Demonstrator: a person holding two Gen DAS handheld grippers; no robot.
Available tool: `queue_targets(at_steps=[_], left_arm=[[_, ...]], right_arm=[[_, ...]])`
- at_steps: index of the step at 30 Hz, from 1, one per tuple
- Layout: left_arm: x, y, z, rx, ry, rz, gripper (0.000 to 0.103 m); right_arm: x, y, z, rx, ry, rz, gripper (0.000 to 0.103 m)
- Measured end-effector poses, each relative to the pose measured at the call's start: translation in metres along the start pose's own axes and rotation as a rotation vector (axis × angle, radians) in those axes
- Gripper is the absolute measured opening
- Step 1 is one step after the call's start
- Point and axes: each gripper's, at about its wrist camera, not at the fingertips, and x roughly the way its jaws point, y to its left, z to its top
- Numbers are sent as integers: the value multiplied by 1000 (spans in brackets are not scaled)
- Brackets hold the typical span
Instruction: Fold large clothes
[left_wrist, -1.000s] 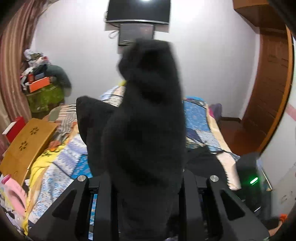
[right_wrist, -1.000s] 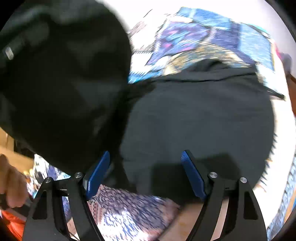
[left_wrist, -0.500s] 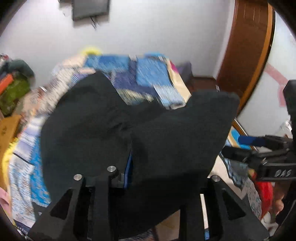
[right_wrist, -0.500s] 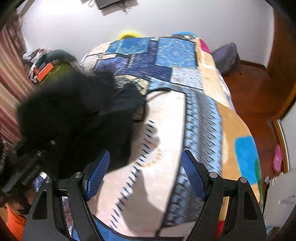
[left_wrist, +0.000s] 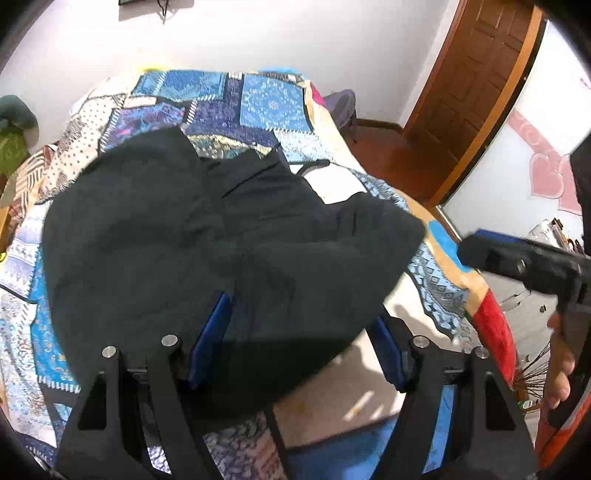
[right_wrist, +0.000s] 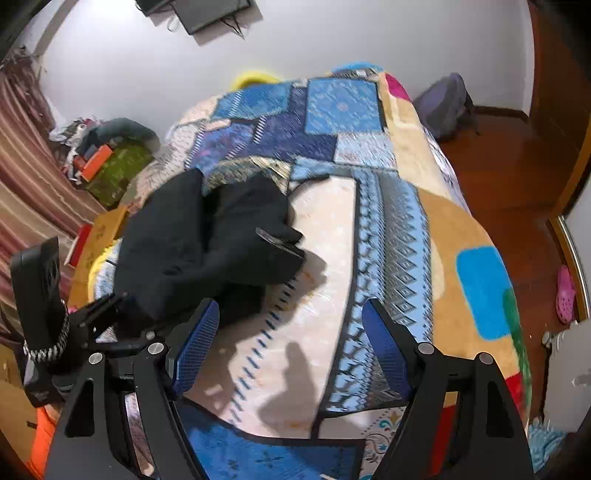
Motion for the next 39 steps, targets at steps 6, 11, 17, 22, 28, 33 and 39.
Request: queue_targets(at_steps=[6,11,17,22,28,33,39], left_arm=[[-53,12,-15,68,-107,49,72],[-74,50,-16,1,-175,149,73],[-45,113,-24,-203,-116,263,73],[-26,130,-45,-263,-105,229,78],[-17,136,-52,-281,-96,167,84],[-17,157,-45,-332,-39,69,88],[-3,188,-44,-465,-23,-3,98]], right_arm=[[-5,27,13,-41,-38,58,77],[17,49,18,-66,-28,79,77],[53,43,13,-17,34,53,77],[63,20,4,31,90,48,77],[68,4,-6,9,149,16,77],[61,2,7,-27,176,59,77],[71,-7,19,-8,184,82,77]])
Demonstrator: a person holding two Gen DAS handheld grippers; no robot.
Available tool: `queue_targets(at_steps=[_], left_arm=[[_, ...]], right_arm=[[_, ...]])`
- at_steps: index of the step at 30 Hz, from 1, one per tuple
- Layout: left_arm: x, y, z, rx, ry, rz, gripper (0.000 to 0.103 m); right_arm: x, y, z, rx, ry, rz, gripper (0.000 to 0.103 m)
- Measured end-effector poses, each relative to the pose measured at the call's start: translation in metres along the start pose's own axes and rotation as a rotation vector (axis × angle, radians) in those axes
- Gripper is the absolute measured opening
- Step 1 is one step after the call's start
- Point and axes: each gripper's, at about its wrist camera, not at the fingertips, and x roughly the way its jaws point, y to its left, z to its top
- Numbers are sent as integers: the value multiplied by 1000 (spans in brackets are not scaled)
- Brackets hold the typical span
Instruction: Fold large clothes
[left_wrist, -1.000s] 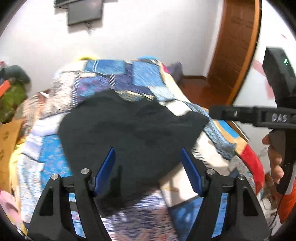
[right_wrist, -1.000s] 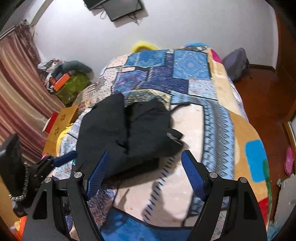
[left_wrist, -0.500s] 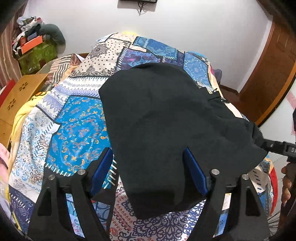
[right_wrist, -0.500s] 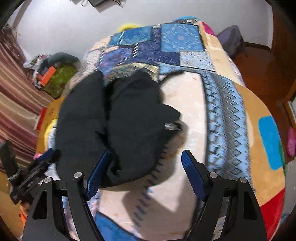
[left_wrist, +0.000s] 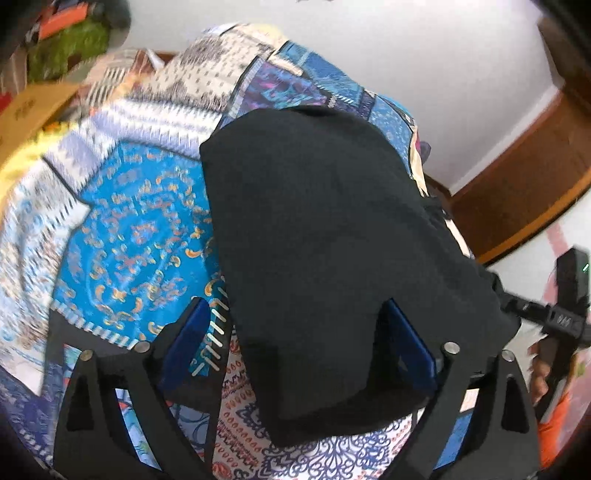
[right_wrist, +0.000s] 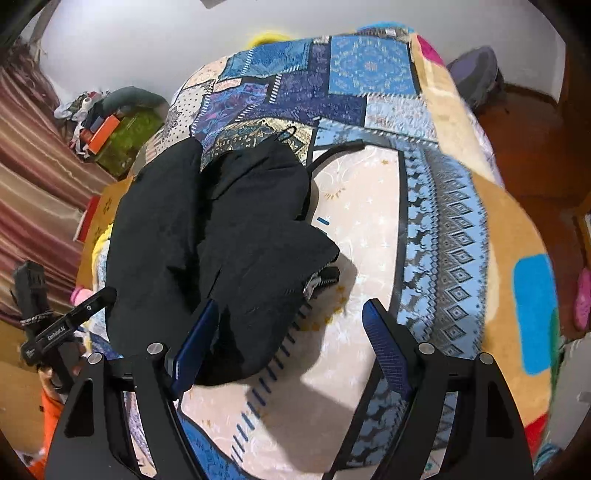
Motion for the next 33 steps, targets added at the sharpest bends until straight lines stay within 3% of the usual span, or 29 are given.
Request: queue_targets(at_steps=[5,11,16,20,22,26,33], left_arm=[[22,24,7,-141,63,-130,103],[48,41,12,-266,116,-266,103],[67,44,14,-338,155,-354,103],[67,36,15,-328,138,-338,102],[63,32,14,-320,126,-320,98],[46,23,11,-285,102,-279,90],[-8,17,23,-206,11,-260,82]], right_arm=[[26,-17,6,88,75,130,77],[48,-16,17,105,113,242,77],[55,-9,24,75,108,258,76],[59,-3,25,63,100,260,64],[61,-5,26,72,112,300,44],[60,-4,29,118,127,346,30],[33,42,36,8,75,320,19]])
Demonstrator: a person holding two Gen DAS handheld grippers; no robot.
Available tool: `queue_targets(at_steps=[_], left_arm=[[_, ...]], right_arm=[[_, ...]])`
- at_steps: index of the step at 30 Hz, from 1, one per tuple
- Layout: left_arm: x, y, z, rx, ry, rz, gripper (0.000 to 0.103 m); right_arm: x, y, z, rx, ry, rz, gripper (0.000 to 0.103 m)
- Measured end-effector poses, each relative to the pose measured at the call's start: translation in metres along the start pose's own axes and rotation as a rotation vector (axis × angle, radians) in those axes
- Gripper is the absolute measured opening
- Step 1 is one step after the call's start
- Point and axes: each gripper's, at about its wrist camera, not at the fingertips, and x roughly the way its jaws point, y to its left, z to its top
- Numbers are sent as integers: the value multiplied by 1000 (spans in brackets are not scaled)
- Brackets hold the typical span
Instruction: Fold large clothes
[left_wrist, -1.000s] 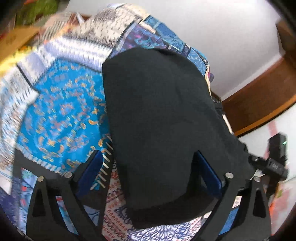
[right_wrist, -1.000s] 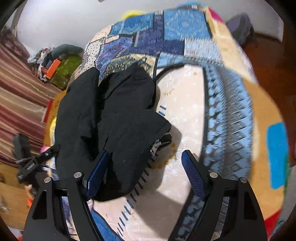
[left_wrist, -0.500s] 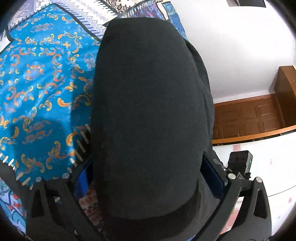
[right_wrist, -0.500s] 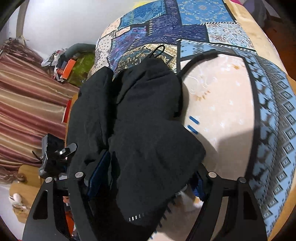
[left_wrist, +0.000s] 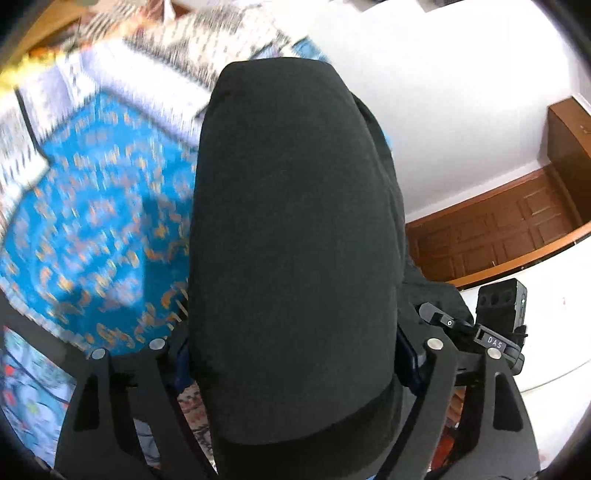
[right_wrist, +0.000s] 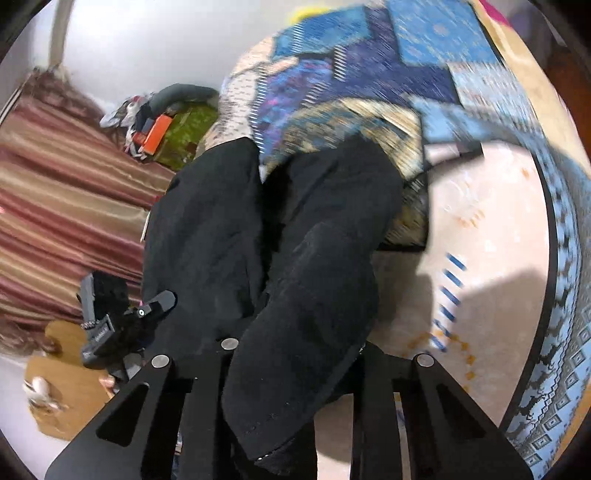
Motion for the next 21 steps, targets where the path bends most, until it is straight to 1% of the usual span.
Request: queue_targets(at_steps=[5,8,11,13,17,19,21], left_arm=[[-50,-4,22,63,-89,-10,80],[-80,2,50,109,-143,-8,78],[-100,10,78,160,-180,20,78],[-109,24,93,181,-198,30,78],[-105,65,123,156,-197,34,78],[-96,89,137,134,-180,42,78],[-77,118,150,105,-158,65,78]], right_arm=[[3,54,15,-91,-44,8,17],[13,76,23,-126,-59,16,17],[34,100,35,-158,-73,17,17],[47,109,41,-174,-80,16,17],[86,122,60,-192,-85,12,17],[112,121,70,-178,-66,7,17],[135,120,75,-167,-42,-10,17]])
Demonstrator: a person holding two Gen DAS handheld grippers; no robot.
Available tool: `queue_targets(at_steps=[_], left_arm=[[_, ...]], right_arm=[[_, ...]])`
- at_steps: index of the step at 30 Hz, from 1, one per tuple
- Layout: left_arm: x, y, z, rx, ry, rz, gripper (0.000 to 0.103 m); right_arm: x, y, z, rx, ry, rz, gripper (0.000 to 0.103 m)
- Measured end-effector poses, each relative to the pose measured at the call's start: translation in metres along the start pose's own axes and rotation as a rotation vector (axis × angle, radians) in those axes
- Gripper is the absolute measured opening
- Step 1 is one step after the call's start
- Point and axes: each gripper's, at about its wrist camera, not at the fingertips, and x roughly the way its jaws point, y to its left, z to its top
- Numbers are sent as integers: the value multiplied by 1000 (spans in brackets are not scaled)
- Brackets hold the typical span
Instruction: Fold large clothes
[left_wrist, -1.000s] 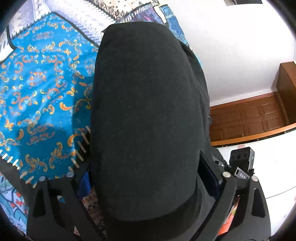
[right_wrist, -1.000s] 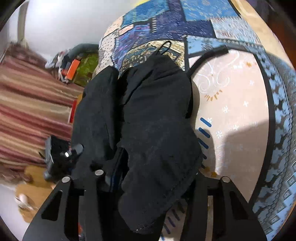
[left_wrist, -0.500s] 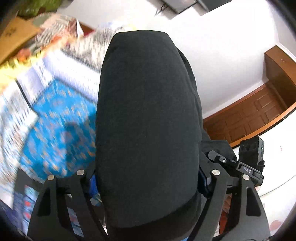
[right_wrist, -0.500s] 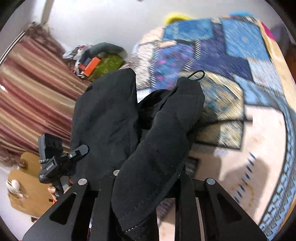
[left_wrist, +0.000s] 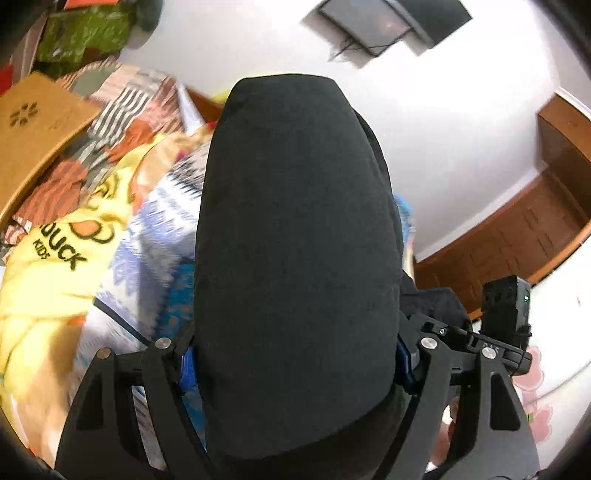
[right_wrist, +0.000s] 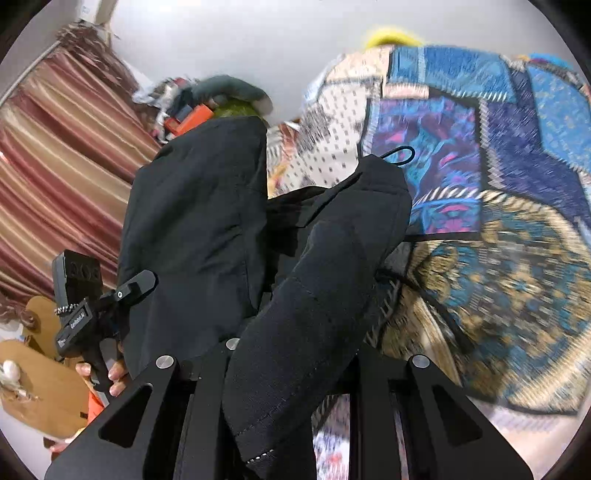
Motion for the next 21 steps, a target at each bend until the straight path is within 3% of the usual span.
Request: queue_targets(at_steps=[6,9,12,14,16,21], left_arm=[[70,80,-2,-146,105,153,79],[69,80,-5,-135,73,161,81],[67,78,-6,-145,85,188,83],[60,78,-11,-170,104,204,83],[51,73,-17,-170,121,233,83],[9,42,-36,-83,100,327,82]], right_arm=[[91,-21,0,-7,121,-115,17],[108,-25,0,-6,141,-145,17],[101,-26,-1,0,136,-147,24],[93,-26,-5,-6,128,-183,38],[80,-28,-13,-6,121,-229,45],[37,-23,-30,-15,127,-242,45]])
